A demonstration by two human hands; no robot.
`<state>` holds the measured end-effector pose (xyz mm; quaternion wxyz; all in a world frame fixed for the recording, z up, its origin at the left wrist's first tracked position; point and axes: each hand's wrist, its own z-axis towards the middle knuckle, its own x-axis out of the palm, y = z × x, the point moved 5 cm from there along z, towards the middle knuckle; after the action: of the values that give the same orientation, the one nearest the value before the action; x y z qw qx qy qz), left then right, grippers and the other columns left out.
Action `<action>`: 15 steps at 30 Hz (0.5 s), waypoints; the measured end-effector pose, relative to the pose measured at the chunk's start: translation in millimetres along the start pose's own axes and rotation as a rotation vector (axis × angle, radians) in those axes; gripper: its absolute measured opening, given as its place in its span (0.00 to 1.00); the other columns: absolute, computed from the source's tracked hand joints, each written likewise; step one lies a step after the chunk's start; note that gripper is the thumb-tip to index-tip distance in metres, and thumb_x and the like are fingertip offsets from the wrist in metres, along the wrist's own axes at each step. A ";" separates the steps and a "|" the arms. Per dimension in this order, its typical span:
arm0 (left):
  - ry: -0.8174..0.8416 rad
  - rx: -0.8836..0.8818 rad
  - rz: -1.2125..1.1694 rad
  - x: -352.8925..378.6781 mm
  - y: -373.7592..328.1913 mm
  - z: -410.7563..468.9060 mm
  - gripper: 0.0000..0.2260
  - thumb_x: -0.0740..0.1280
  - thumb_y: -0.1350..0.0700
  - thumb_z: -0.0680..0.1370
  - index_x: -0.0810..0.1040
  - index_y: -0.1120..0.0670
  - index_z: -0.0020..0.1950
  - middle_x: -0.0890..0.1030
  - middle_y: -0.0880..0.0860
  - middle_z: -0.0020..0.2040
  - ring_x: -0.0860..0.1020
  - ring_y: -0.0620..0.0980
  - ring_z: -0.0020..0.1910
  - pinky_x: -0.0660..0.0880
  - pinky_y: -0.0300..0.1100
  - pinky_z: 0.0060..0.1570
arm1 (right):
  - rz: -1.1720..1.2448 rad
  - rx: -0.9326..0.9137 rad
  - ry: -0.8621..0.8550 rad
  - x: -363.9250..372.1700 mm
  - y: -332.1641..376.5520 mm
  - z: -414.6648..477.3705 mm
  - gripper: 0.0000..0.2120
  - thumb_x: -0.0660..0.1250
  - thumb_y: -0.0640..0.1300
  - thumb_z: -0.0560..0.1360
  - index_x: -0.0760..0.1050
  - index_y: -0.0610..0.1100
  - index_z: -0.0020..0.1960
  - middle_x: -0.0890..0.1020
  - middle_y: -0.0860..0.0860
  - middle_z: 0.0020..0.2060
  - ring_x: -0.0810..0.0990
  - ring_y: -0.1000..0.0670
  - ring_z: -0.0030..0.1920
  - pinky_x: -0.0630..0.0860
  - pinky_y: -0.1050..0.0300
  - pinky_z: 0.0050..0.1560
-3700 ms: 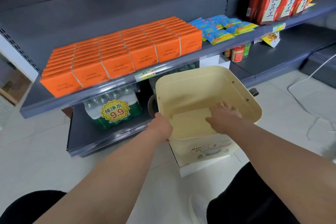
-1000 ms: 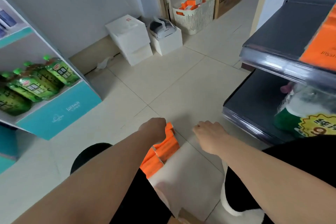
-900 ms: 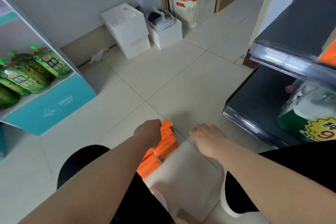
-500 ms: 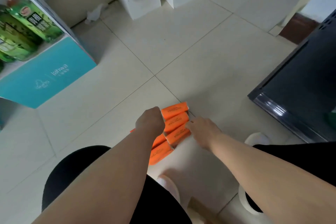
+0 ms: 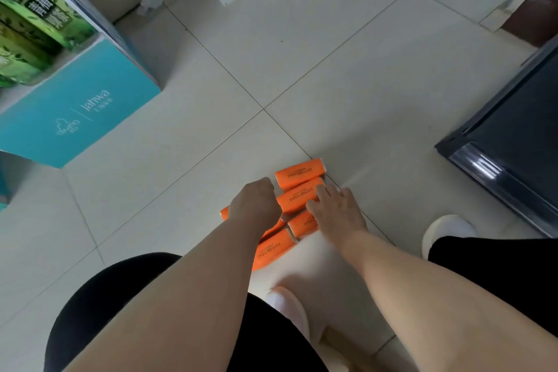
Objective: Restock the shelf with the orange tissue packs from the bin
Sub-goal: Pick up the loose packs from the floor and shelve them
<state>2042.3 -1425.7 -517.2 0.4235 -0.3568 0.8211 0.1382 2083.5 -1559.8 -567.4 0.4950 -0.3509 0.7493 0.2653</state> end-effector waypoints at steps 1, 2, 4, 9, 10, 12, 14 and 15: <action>0.006 0.009 0.005 0.0 -2.4 -0.4 0.14 0.63 0.60 0.77 0.72 0.52 0.62 0.77 0.51 0.58 0.76 0.53 0.56 0.73 0.43 0.46 | 0.000 -0.006 0.000 1.9 -1.3 0.2 0.12 0.61 0.42 0.76 0.69 0.48 0.59 0.68 0.48 0.59 0.67 0.45 0.61 0.65 0.49 0.58; 0.008 0.020 0.010 -0.5 -5.5 -0.4 0.14 0.63 0.59 0.77 0.72 0.52 0.62 0.77 0.51 0.59 0.76 0.53 0.57 0.73 0.44 0.47 | 0.002 -0.010 0.002 3.4 -3.5 -0.1 0.13 0.61 0.43 0.76 0.69 0.48 0.60 0.68 0.48 0.60 0.68 0.46 0.61 0.65 0.49 0.58; 0.011 0.046 0.024 -1.3 -13.5 -0.8 0.15 0.63 0.58 0.77 0.72 0.52 0.63 0.77 0.51 0.59 0.75 0.52 0.58 0.72 0.43 0.48 | 0.002 -0.011 0.015 5.9 -8.7 -2.9 0.14 0.61 0.41 0.76 0.68 0.47 0.61 0.69 0.49 0.61 0.70 0.46 0.61 0.65 0.50 0.59; 0.004 0.053 0.045 8.0 -23.0 -1.3 0.14 0.60 0.61 0.77 0.73 0.52 0.61 0.77 0.51 0.58 0.76 0.52 0.55 0.73 0.44 0.45 | 0.050 0.049 0.034 15.1 -21.0 -19.0 0.17 0.57 0.37 0.75 0.64 0.46 0.64 0.70 0.47 0.60 0.71 0.45 0.60 0.66 0.50 0.58; 0.010 0.054 0.048 9.6 -23.8 -2.1 0.14 0.60 0.60 0.77 0.73 0.52 0.62 0.77 0.51 0.58 0.76 0.53 0.56 0.73 0.44 0.47 | 0.056 0.061 0.038 18.2 -22.7 -22.2 0.18 0.57 0.37 0.76 0.63 0.45 0.65 0.69 0.46 0.60 0.70 0.45 0.60 0.66 0.50 0.58; 0.026 0.068 0.060 11.5 -26.6 -2.5 0.14 0.60 0.59 0.77 0.73 0.52 0.62 0.76 0.51 0.59 0.76 0.53 0.58 0.74 0.44 0.49 | 0.044 0.082 0.049 23.2 -24.8 -26.6 0.20 0.55 0.37 0.77 0.60 0.45 0.68 0.69 0.46 0.60 0.70 0.45 0.60 0.65 0.50 0.58; 0.044 0.089 0.101 14.3 -29.9 -1.8 0.14 0.61 0.59 0.77 0.72 0.52 0.63 0.76 0.52 0.60 0.75 0.53 0.58 0.74 0.44 0.48 | 0.030 0.098 0.070 28.8 -25.2 -29.2 0.20 0.53 0.38 0.78 0.60 0.46 0.69 0.69 0.46 0.60 0.70 0.45 0.60 0.64 0.49 0.59; 0.050 0.094 0.125 15.2 -30.8 -1.4 0.14 0.61 0.59 0.77 0.72 0.52 0.63 0.76 0.52 0.60 0.75 0.53 0.58 0.74 0.44 0.48 | 0.027 0.105 0.080 31.8 -24.9 -29.9 0.19 0.53 0.39 0.78 0.61 0.46 0.69 0.69 0.47 0.61 0.69 0.46 0.60 0.64 0.49 0.60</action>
<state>2057.3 -1455.3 -526.1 0.4096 -0.2880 0.8577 0.1168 2078.1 -1605.7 -587.1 0.4787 -0.3248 0.7861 0.2178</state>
